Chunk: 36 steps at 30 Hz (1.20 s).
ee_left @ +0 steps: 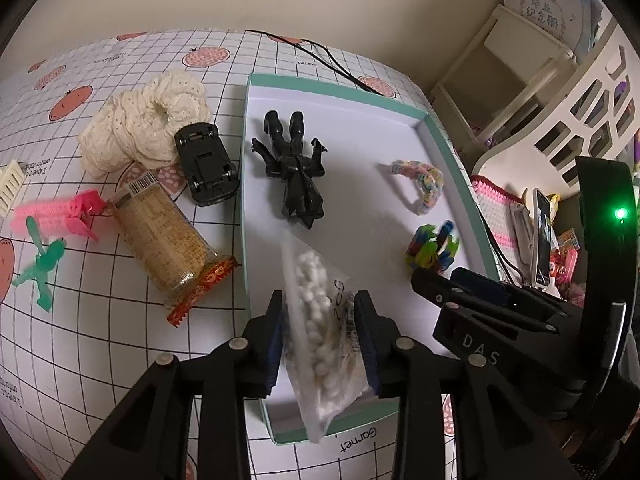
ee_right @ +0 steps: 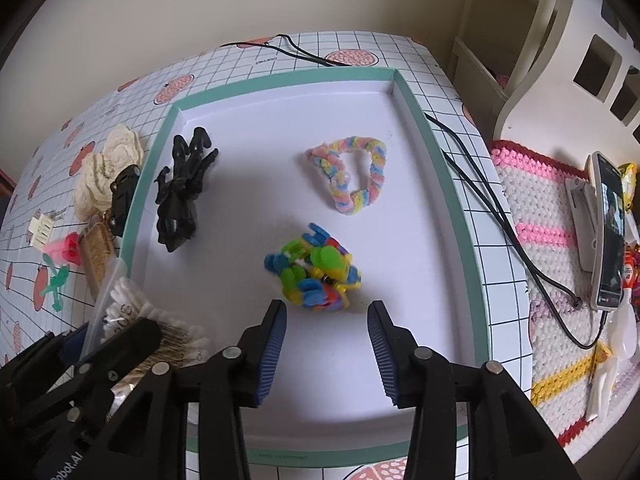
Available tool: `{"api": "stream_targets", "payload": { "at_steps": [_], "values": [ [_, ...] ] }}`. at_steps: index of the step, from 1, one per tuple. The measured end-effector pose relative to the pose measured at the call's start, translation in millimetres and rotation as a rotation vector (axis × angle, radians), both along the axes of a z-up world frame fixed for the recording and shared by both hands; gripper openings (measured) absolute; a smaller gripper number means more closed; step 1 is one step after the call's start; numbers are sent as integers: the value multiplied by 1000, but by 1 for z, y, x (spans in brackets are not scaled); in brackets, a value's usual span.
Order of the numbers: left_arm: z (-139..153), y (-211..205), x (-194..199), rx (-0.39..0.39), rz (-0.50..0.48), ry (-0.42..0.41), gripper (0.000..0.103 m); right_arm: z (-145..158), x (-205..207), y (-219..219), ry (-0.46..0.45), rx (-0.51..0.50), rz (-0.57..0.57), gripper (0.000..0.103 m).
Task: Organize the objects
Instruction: 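Carry the block toy and swab bag into the tray and release both, then withdraw both open tools from the tray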
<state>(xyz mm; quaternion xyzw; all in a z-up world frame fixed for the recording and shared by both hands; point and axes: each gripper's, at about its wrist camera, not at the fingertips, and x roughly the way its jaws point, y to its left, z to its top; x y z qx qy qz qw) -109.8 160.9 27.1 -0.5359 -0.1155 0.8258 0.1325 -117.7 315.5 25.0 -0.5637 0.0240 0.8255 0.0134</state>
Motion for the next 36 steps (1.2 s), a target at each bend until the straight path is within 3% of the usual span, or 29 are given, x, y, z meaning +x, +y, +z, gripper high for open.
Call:
{"api": "stream_targets", "payload": {
  "at_steps": [4,7,11,24,30,33,36],
  "values": [
    [3,-4,1,0,7,17,45,0,-1,1,0,0,-6,51],
    [5,-6,1,-1,12,26,46,0,-1,1,1,1,-8,52],
    [7,-8,1,-9,15,38,48,0,-2,1,8,11,-6,64],
    [18,-26,0,-8,67,91,56,-2,-3,1,14,-1,-15,81],
    [18,-37,-2,-29,107,90,62,-2,-3,1,24,-14,-22,90],
    [16,-41,-3,-49,120,83,65,-2,-2,2,27,-21,-26,101],
    [16,-45,-3,-76,135,84,67,-2,-2,3,31,-24,-30,102]
  ]
}}
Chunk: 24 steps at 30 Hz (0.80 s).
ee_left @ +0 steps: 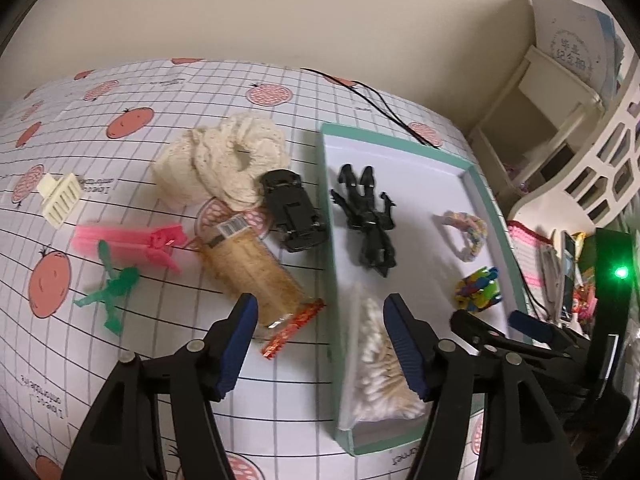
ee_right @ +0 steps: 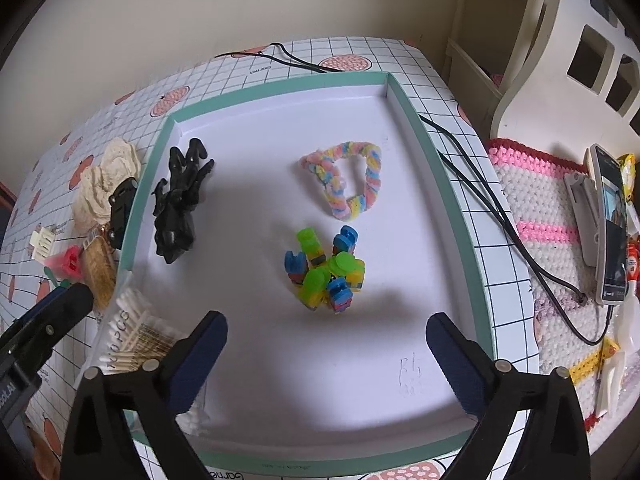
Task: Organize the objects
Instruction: 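Withdraw both open tools from the tray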
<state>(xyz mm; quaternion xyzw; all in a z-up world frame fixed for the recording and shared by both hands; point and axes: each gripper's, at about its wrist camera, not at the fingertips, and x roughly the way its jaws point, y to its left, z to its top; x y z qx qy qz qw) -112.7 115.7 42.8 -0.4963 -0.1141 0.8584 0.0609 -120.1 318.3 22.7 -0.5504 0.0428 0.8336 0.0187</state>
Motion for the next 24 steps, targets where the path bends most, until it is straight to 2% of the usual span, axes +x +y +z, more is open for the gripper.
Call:
{"api": "stream_targets", "payload": {
  "at_steps": [3,5,6,12,15,19,22,24],
  "values": [
    [-1,-5,0,-13,19,-1,68,0,-1,2,1,-12,-8,103],
    [-2,-8,0,-22,28,-3,74,-1,-1,3,0,-17,-14,103],
    [-2,-8,0,-26,32,-3,81,-1,-1,4,-1,-19,-15,103],
    [-2,-14,0,-53,54,15,82,-3,-1,3,-4,-18,-20,103],
    [-4,-14,0,-67,53,14,92,-3,-2,3,-4,-22,-25,103],
    [-6,-14,0,-85,40,22,93,-3,-3,1,-5,-18,-25,103],
    [-5,-14,1,-112,30,39,103,-3,-4,1,-3,-17,-31,103],
    [-4,-15,1,-121,24,46,103,-3,-4,1,0,-15,-34,103]
  ]
}}
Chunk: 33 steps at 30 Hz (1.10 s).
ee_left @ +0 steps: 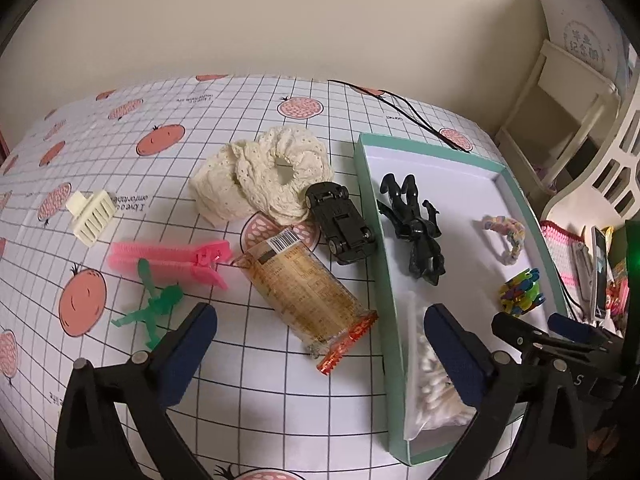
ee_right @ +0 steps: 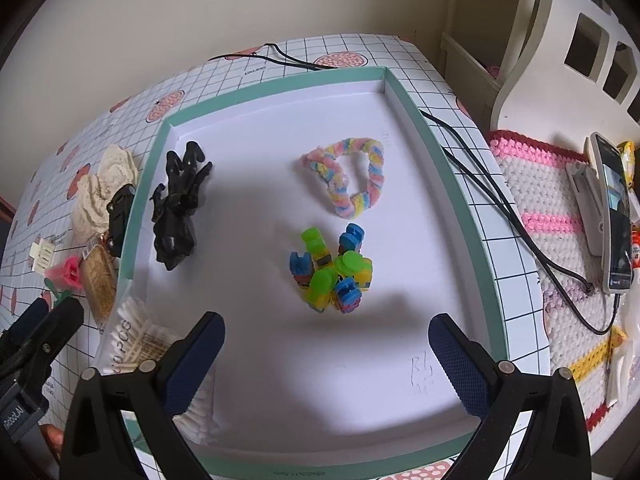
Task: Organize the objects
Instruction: 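Withdraw both open tools from the tray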
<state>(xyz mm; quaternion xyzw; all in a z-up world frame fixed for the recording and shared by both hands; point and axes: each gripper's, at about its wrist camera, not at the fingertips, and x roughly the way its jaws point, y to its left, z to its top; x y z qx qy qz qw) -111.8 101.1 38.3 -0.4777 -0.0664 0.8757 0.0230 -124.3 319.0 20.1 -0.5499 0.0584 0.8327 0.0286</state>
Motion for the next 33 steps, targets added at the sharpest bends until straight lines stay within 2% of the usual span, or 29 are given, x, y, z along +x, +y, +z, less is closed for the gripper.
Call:
{"api": "stream_targets", "payload": {
  "at_steps": [7,12,20,33],
  "values": [
    [1,-10,0,-4,7,10,103,4,0,-5,22,23,-8,103],
    [0,-20,-1,-3,19,8,103,13,-1,-10,68,0,-34,103],
    [1,-48,-1,0,54,15,103,26,-5,-40,134,25,-9,103],
    [-9,-140,6,51,241,-14,103,37,-9,-104,188,-3,91,103]
  ]
}}
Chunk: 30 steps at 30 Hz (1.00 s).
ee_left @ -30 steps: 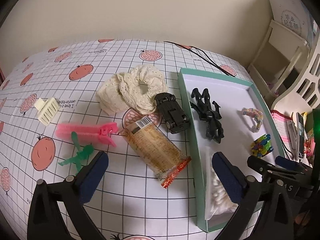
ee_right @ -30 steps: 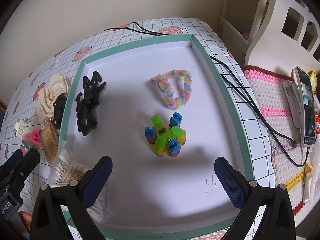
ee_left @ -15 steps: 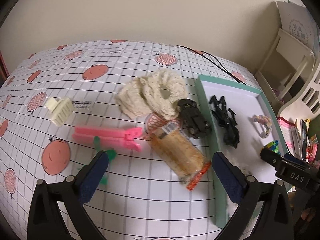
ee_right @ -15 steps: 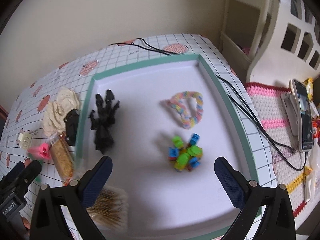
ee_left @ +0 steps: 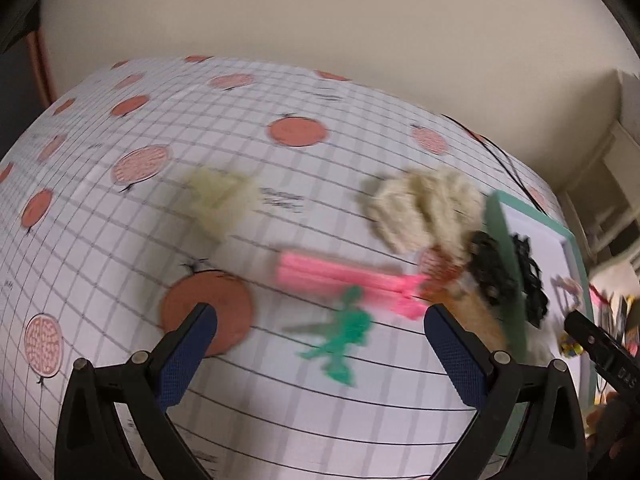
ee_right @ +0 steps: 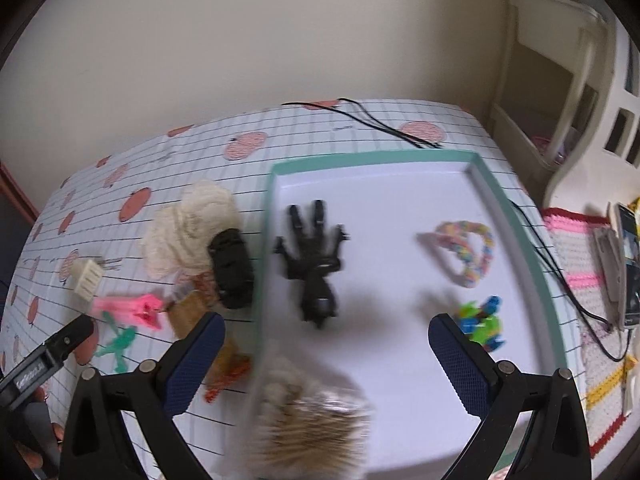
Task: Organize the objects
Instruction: 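Withdraw both open tools from the tray, then grasp the snack bar packet with the right tool while the left tool grasps the green figure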
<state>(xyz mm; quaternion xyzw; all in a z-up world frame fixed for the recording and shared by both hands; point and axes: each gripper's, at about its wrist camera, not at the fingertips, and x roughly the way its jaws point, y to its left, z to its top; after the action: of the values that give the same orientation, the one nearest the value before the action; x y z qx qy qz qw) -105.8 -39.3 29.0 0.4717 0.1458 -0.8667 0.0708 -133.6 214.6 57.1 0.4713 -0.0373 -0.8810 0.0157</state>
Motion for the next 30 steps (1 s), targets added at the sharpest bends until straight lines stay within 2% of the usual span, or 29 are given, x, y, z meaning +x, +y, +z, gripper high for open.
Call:
{"api": "stream_targets", "payload": {
  "at_steps": [9,13,18,24,30],
  "values": [
    [-9,-49,5,73,124,-12,103,4,2,-61,11,-10,155,103],
    [-14,-56,5,91,130,-30,103,-3,2,-81,-5,-6,204,103],
    [-17,-54,0,74,107,-61,103,-14,0,-84,-39,9,223,102],
    [-19,-44,-4,74,83,-92,103,-27,-5,-85,-71,32,243,87],
    [-24,-40,-9,93,71,-117,103,-36,-7,-92,-85,61,268,82]
  ]
}}
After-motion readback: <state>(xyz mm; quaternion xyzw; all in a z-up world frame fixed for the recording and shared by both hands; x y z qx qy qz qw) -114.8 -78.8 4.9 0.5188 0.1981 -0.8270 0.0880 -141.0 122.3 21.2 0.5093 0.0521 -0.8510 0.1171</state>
